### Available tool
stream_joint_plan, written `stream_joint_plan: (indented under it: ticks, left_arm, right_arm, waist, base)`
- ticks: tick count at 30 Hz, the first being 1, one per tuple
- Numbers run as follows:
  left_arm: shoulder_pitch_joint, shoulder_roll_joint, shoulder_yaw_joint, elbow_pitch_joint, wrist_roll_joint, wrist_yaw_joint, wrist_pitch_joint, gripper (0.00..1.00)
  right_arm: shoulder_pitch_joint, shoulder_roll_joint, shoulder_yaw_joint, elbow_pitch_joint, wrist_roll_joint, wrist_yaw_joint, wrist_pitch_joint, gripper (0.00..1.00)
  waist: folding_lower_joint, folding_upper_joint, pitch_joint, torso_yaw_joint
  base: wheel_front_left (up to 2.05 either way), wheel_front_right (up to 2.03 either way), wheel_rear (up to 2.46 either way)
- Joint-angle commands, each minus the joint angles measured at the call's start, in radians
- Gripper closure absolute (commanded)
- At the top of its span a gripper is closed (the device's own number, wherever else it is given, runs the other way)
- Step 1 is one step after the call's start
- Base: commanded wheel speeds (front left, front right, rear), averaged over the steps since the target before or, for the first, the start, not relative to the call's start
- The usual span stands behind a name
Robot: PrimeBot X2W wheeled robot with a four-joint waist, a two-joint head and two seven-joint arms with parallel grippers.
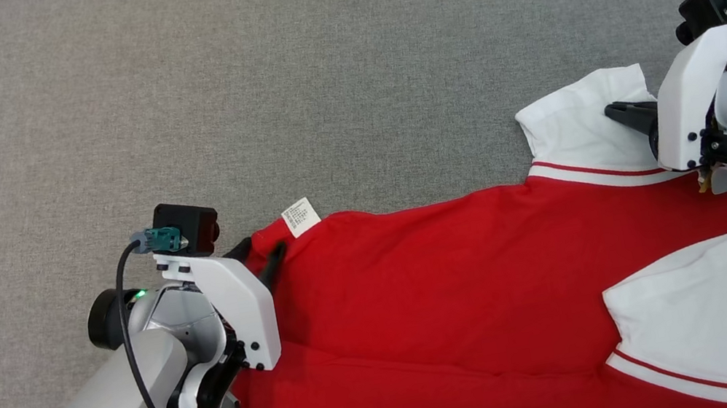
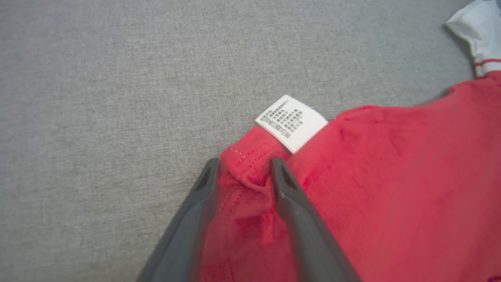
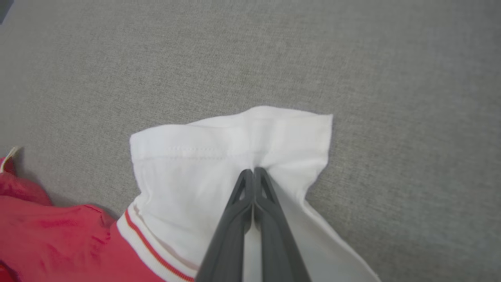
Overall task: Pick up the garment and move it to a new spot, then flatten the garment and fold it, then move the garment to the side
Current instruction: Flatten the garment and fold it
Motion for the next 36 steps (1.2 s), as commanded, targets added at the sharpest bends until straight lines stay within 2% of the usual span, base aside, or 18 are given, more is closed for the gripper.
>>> stream_joint_plan:
  ticks: [1,17,36]
  left_arm:
    - [-0.001,0.005,0.004,0.005,-0.003,-0.002,-0.008,1.00]
    - [0.054,0.008,0.049,0.015,-0.016,0.021,-0.117,1.00]
    - [0.174,0.092,0.072,-0.080,-0.053,0.064,-0.141,1.00]
  right_arm:
    - [0.011,-0.005,0.002,-0.004,0.012,0.001,-0.011,1.00]
    - [0.023,-0.007,0.034,-0.017,0.047,0.001,-0.146,1.00]
    - [0.105,-0.050,0.064,-0.083,0.151,0.000,-0.230,1.00]
  waist:
    - [0.0000,0.0000,-0.003,0.000]
    - [0.0000,0.0000,-0.078,-0.010]
    - [0.0000,0.0000,-0.169,-0.063]
  base:
    - [0.00,0.00,0.00]
    - [0.00,0.00,0.00]
    - [0.00,0.00,0.00]
